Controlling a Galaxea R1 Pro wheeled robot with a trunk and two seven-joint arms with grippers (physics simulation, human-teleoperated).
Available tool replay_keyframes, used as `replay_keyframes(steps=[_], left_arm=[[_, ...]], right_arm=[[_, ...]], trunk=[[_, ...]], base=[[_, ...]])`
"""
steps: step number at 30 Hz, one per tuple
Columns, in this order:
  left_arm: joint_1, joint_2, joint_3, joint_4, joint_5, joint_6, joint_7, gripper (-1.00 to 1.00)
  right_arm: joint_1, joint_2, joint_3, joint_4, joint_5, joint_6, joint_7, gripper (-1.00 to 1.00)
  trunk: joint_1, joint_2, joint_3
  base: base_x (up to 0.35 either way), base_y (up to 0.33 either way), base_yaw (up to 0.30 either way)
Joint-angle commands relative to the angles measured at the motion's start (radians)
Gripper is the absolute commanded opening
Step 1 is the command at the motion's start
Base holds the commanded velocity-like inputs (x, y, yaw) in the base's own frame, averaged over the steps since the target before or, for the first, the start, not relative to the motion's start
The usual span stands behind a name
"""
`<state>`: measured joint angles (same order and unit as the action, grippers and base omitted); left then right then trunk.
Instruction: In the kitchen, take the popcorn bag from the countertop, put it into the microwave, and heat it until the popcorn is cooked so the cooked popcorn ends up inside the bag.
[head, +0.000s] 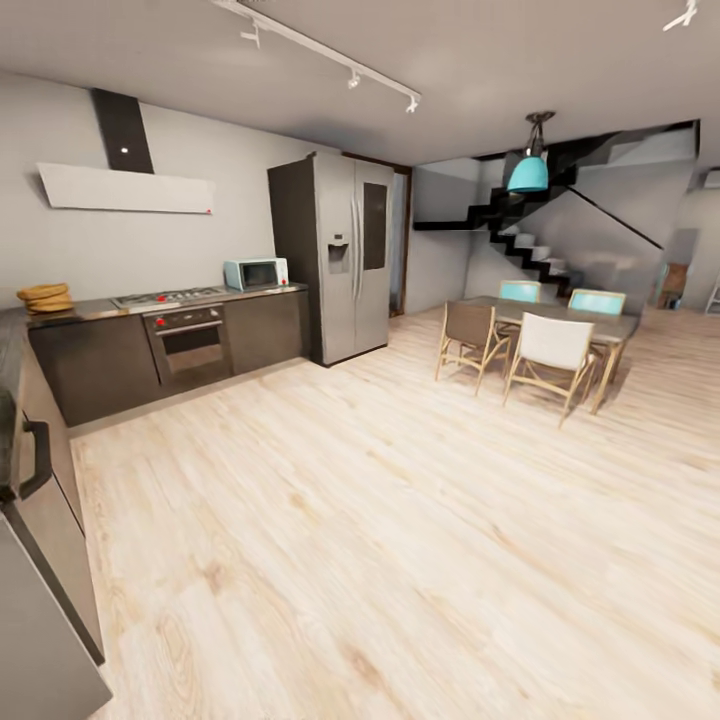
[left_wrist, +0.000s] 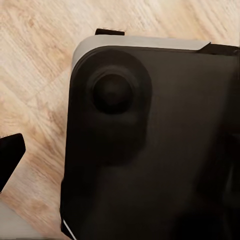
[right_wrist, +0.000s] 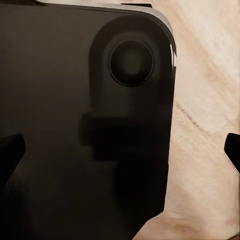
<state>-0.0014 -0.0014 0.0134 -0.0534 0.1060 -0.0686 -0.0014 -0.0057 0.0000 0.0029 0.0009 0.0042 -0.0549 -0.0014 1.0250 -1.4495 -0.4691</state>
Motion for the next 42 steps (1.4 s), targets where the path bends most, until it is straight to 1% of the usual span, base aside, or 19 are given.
replay_keyframes(steps=[1, 7, 17, 42], left_arm=[[0.0, 0.0, 0.0, 0.0, 0.009, -0.002, 0.0, 1.0], [0.0, 0.002, -0.001, 0.001, 0.009, -0.001, 0.0, 1.0], [0.0, 0.003, -0.001, 0.001, 0.011, 0.0, 0.0, 1.0], [0.0, 0.003, -0.004, 0.0, 0.013, 0.008, 0.0, 1.0]], right_arm=[[0.0, 0.0, 0.0, 0.001, 0.0, -0.003, 0.0, 1.0], [0.0, 0.001, 0.0, 0.001, -0.002, -0.002, 0.0, 1.0], [0.0, 0.0, 0.002, 0.002, -0.001, 0.0, 0.0, 1.0], [0.0, -0.004, -0.001, 0.002, -0.003, -0.003, -0.002, 1.0]], trunk=[[0.0, 0.0, -0.001], [0.0, 0.0, -0.001], [0.0, 0.0, -0.001], [0.0, 0.0, -0.001]], base=[[0.0, 0.0, 0.266], [0.041, 0.0, 0.058], [0.235, 0.0, 0.001], [0.316, 0.0, 0.0]])
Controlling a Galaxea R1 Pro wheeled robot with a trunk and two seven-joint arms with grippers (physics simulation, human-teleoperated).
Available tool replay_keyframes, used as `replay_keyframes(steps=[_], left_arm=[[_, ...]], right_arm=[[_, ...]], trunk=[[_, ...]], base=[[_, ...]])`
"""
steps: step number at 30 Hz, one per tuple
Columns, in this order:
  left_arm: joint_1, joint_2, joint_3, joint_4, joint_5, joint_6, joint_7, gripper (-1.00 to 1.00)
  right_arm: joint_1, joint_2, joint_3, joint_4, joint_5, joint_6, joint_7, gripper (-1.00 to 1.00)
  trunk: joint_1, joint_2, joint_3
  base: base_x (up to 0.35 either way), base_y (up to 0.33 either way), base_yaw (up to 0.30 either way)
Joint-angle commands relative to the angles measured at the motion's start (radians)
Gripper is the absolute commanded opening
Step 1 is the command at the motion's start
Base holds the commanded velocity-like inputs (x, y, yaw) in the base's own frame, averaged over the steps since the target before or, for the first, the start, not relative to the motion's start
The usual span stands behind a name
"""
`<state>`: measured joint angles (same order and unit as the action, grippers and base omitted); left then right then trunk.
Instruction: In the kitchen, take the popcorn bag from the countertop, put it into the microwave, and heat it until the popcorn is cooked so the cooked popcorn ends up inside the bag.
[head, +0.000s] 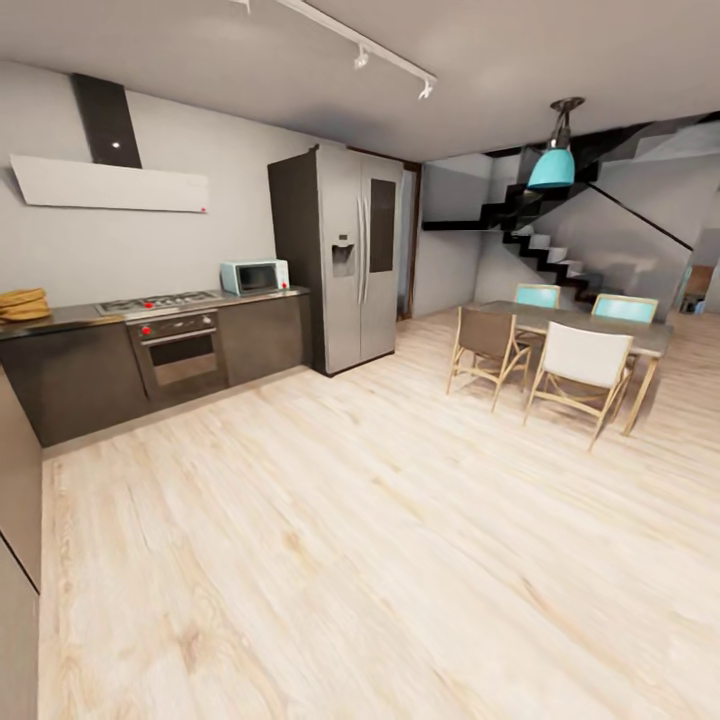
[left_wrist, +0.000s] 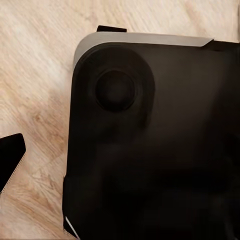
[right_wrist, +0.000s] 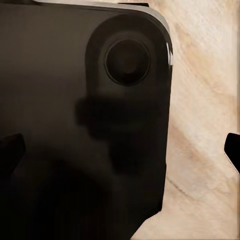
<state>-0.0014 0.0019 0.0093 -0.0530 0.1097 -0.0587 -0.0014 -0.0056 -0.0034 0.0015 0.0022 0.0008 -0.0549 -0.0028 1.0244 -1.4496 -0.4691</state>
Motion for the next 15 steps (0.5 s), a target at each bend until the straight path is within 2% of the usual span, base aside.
replay_keyframes(steps=[1, 15], left_arm=[[0.0, 0.0, 0.0, 0.0, 0.009, -0.002, 0.0, 1.0], [0.0, 0.001, 0.001, -0.001, 0.01, -0.002, 0.0, 1.0]], right_arm=[[-0.001, 0.0, 0.0, 0.001, 0.0, -0.003, 0.0, 1.0], [-0.001, -0.005, 0.002, 0.001, 0.004, 0.0, 0.001, 1.0]], trunk=[[0.001, 0.0, -0.001], [0.001, 0.0, -0.001]], base=[[0.324, 0.0, 0.0], [0.325, 0.0, 0.0]])
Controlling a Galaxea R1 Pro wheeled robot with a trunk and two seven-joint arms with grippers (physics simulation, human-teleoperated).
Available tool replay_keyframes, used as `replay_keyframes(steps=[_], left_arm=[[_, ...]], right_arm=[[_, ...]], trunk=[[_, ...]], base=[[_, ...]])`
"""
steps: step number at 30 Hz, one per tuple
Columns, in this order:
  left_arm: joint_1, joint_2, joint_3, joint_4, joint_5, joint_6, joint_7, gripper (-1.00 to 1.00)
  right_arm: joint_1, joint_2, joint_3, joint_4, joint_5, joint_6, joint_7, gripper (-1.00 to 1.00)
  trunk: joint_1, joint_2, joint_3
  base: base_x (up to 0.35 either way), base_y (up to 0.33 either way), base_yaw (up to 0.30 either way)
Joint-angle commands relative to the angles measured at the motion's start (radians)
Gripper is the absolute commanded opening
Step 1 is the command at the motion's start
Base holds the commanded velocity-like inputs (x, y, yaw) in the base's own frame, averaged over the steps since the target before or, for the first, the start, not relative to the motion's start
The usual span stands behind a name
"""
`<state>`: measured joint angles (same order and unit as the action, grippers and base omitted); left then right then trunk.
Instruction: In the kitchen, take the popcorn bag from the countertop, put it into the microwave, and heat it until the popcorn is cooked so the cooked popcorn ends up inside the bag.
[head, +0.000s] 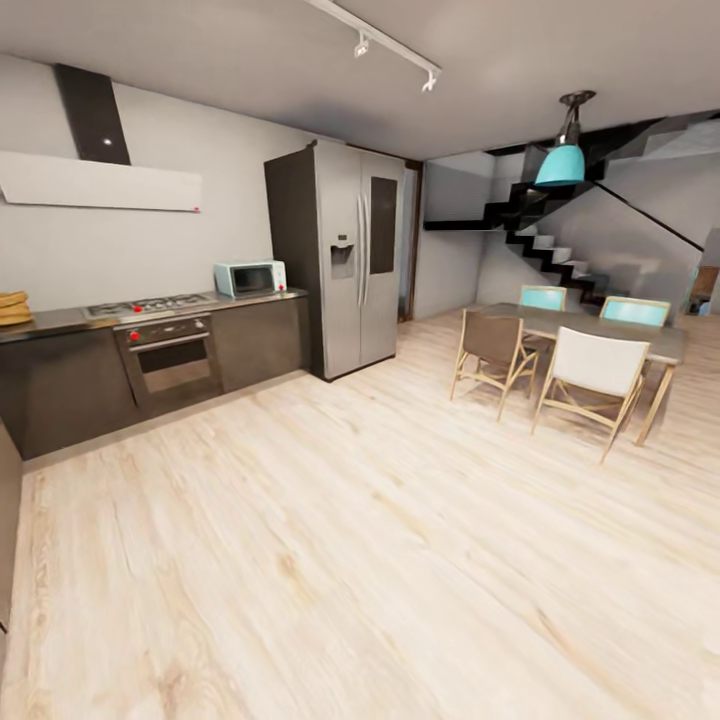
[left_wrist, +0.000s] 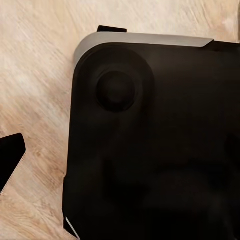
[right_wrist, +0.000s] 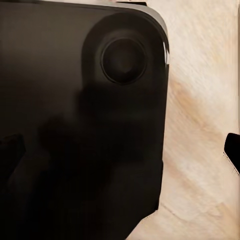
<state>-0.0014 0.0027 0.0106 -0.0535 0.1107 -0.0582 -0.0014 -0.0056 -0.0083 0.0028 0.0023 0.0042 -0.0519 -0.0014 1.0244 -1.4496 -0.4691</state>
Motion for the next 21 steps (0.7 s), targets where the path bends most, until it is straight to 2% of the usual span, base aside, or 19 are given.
replay_keyframes(steps=[1, 21], left_arm=[[0.0, 0.0, 0.0, 0.0, 0.009, -0.003, 0.0, 1.0], [0.0, -0.004, -0.001, 0.007, 0.009, 0.0, 0.0, 1.0]], right_arm=[[-0.001, 0.0, 0.0, 0.001, 0.0, -0.003, 0.0, 1.0], [-0.001, 0.002, 0.003, 0.001, 0.002, -0.002, 0.0, 1.0]], trunk=[[0.001, 0.0, -0.001], [0.001, 0.0, -0.001]], base=[[0.326, 0.0, 0.0], [0.326, 0.0, 0.0]])
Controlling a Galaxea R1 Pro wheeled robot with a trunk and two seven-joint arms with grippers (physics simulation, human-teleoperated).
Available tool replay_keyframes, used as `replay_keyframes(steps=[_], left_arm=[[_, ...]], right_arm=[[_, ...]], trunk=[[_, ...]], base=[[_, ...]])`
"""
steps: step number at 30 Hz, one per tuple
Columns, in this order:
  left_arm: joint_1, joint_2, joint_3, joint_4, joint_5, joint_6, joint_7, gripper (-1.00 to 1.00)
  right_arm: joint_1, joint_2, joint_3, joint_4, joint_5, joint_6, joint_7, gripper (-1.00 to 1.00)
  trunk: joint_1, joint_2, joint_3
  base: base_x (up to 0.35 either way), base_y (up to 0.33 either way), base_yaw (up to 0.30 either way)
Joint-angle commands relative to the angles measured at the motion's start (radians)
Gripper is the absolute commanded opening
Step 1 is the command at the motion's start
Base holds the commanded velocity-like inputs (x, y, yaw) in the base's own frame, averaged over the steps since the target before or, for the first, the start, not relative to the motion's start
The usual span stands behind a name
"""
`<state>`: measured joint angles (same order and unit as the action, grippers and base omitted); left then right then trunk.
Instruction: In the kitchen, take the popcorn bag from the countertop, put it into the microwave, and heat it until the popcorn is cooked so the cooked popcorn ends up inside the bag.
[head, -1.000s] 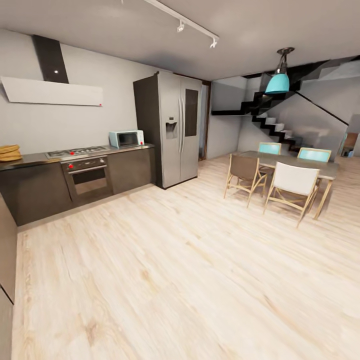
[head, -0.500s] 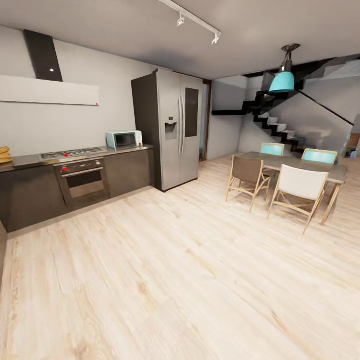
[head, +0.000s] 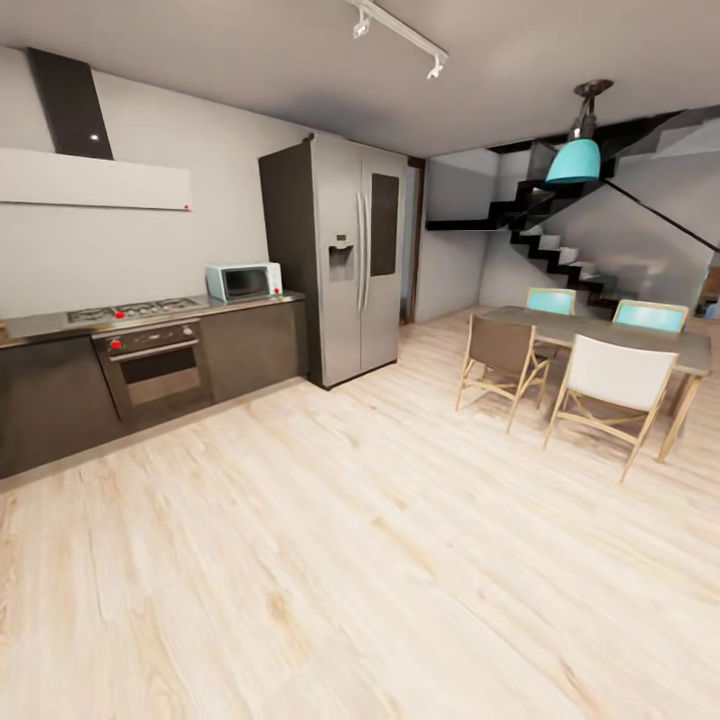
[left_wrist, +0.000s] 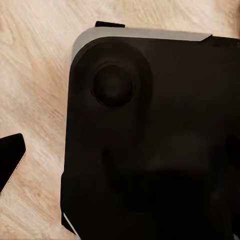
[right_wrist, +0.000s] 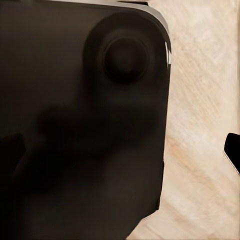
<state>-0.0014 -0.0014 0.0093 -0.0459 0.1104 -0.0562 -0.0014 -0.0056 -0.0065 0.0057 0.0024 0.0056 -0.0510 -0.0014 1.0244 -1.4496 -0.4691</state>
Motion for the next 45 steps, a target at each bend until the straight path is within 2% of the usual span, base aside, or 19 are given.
replay_keyframes(steps=[1, 14, 20, 36, 40, 45], left_arm=[[0.0, 0.0, 0.0, 0.0, 0.008, -0.002, 0.0, 1.0], [0.0, -0.001, 0.0, 0.001, 0.009, 0.001, 0.004, 1.0], [0.0, -0.002, -0.001, -0.002, 0.008, 0.044, 0.005, 1.0], [0.0, 0.003, -0.002, -0.002, 0.009, 0.059, 0.004, 1.0], [0.0, 0.004, -0.002, -0.008, 0.009, 0.096, 0.004, 1.0], [0.0, 0.003, -0.002, -0.009, 0.009, 0.103, 0.004, 1.0]], right_arm=[[-0.001, -0.001, 0.0, 0.001, 0.001, -0.003, 0.0, 1.0], [-0.001, -0.004, 0.0, 0.001, 0.001, -0.004, 0.0, 1.0], [-0.001, -0.003, 0.0, 0.002, 0.001, -0.006, 0.0, 1.0], [-0.001, -0.004, -0.001, 0.002, 0.002, -0.007, 0.0, 1.0], [-0.001, -0.005, 0.0, 0.002, 0.002, -0.007, 0.0, 1.0], [-0.001, -0.004, 0.0, 0.002, 0.002, -0.007, 0.0, 1.0]], trunk=[[0.001, 0.0, -0.001], [0.001, 0.0, -0.001], [0.001, 0.0, -0.001], [0.001, 0.0, -0.001], [0.001, 0.0, -0.001], [0.001, 0.0, -0.001]], base=[[0.326, 0.0, 0.0], [0.326, 0.0, 0.0], [0.326, 0.0, 0.0], [0.326, 0.0, 0.0], [0.326, 0.0, 0.0], [0.326, 0.0, 0.0]])
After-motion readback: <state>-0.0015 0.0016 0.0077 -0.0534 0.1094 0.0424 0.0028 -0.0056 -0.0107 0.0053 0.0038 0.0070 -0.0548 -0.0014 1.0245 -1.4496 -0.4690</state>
